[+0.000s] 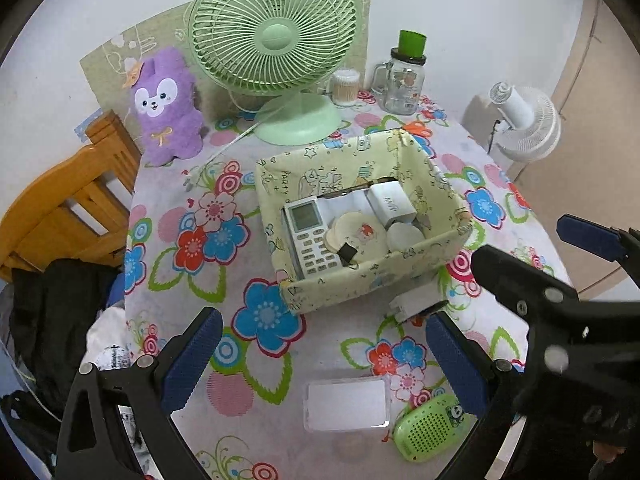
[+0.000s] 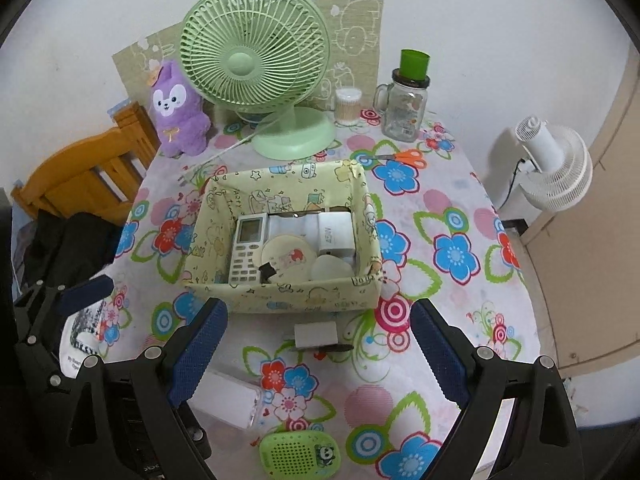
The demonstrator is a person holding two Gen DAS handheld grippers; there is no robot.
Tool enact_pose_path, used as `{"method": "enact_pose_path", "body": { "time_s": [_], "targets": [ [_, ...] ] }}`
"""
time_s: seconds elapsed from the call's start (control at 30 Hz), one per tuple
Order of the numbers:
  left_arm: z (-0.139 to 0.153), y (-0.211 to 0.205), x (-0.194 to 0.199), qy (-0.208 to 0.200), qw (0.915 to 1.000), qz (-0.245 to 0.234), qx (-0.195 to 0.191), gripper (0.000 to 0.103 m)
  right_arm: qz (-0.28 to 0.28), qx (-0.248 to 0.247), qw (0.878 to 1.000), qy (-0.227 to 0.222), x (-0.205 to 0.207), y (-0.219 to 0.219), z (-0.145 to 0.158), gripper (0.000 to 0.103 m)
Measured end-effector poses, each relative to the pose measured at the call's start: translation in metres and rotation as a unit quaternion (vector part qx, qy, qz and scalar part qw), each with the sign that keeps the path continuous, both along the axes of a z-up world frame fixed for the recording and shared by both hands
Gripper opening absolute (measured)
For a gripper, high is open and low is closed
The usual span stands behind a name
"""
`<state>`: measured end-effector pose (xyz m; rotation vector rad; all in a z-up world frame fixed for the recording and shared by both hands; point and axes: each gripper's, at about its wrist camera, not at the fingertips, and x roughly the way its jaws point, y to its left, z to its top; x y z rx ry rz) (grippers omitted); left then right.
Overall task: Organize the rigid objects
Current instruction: 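Withdraw both open tools from the box toward the remaining loose items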
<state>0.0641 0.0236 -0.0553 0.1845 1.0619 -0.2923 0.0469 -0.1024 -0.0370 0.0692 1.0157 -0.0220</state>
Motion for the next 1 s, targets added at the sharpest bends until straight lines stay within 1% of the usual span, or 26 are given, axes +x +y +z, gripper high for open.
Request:
{"method": "enact_pose_path", "body": {
  "time_s": [0.13,0.3,0.37,0.5,0.67,0.83,1.0],
  "targets": [
    [-0.004,0.004,-0.005,0.008,1.0,0.003,-0.005,0.102,-0.008,-0.017,1.0,-0.009,-0.009,-0.001,0.001,0.094],
    [-0.013,0.006,-0.008,0.025,0.9995,0.017,-0.008,0.102,-0.002,-0.014,1.0,-0.013,-0.015,-0.005,-0.002,0.094],
    [-0.018,0.005,-0.009,0.028,0.9993,0.022,-0.003,0.102,0.004,-0.008,1.0,-0.011,-0.016,-0.007,-0.005,0.094],
    [-0.027,0.0,-0.014,0.033,0.999,0.029,0.008,0.102,0.009,0.001,1.0,0.0,-0.016,-0.013,-0.014,0.094],
    [-0.038,-0.005,-0.022,0.041,0.9983,0.041,0.005,0.102,0.022,0.003,1.0,0.012,-0.017,-0.021,-0.027,0.094],
    [-0.052,-0.01,-0.029,0.054,0.9971,0.053,0.008,0.102,0.038,0.01,0.999,0.015,-0.021,-0.029,-0.04,0.094],
    [-0.067,-0.012,-0.033,0.067,0.9957,0.062,0.015,0.102,0.053,0.009,0.998,0.03,-0.024,-0.033,-0.057,0.094]
  ]
}}
